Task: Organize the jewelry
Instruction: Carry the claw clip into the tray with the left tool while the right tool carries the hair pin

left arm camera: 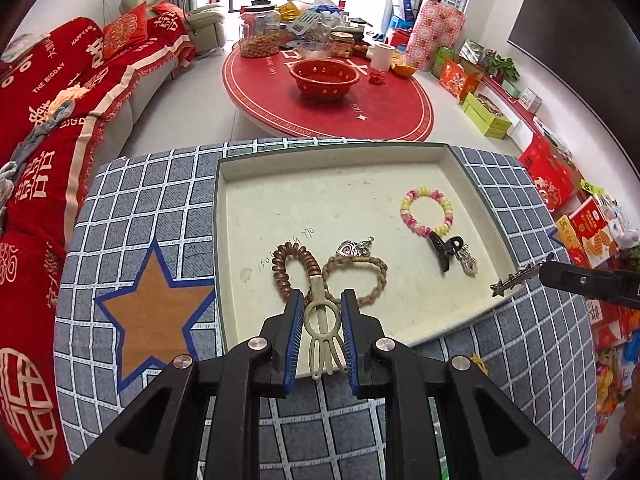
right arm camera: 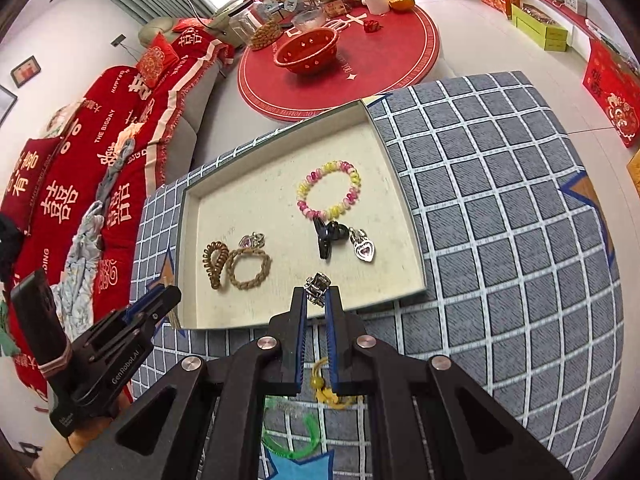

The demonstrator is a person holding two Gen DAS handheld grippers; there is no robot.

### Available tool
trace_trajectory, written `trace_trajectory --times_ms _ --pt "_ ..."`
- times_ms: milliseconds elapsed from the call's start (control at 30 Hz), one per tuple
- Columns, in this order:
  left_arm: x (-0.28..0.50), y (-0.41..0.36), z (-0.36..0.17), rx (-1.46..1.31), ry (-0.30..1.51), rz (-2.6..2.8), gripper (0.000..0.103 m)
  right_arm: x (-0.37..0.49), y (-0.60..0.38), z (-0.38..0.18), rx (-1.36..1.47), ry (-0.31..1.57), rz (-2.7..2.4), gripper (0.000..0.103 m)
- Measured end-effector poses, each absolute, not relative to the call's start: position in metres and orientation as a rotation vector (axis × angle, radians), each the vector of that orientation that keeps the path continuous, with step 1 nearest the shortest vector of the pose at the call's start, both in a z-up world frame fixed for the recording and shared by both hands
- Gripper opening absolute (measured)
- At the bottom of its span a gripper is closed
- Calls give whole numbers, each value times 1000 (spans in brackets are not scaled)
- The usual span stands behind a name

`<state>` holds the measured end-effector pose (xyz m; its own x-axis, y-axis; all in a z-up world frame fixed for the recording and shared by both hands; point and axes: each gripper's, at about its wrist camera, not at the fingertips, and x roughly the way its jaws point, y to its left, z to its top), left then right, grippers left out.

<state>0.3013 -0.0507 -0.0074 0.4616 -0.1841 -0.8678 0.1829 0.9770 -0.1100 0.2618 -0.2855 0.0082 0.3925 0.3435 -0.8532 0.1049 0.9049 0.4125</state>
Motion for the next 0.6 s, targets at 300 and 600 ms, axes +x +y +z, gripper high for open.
trace_trajectory --times_ms 300,600 --pt "322 -64 -29 21 1096 -187 32 294 -288 -25 463 1233 158 10" --pt "329 -74 -49 69 1131 -168 32 312 -298 -48 455 1264 124 10"
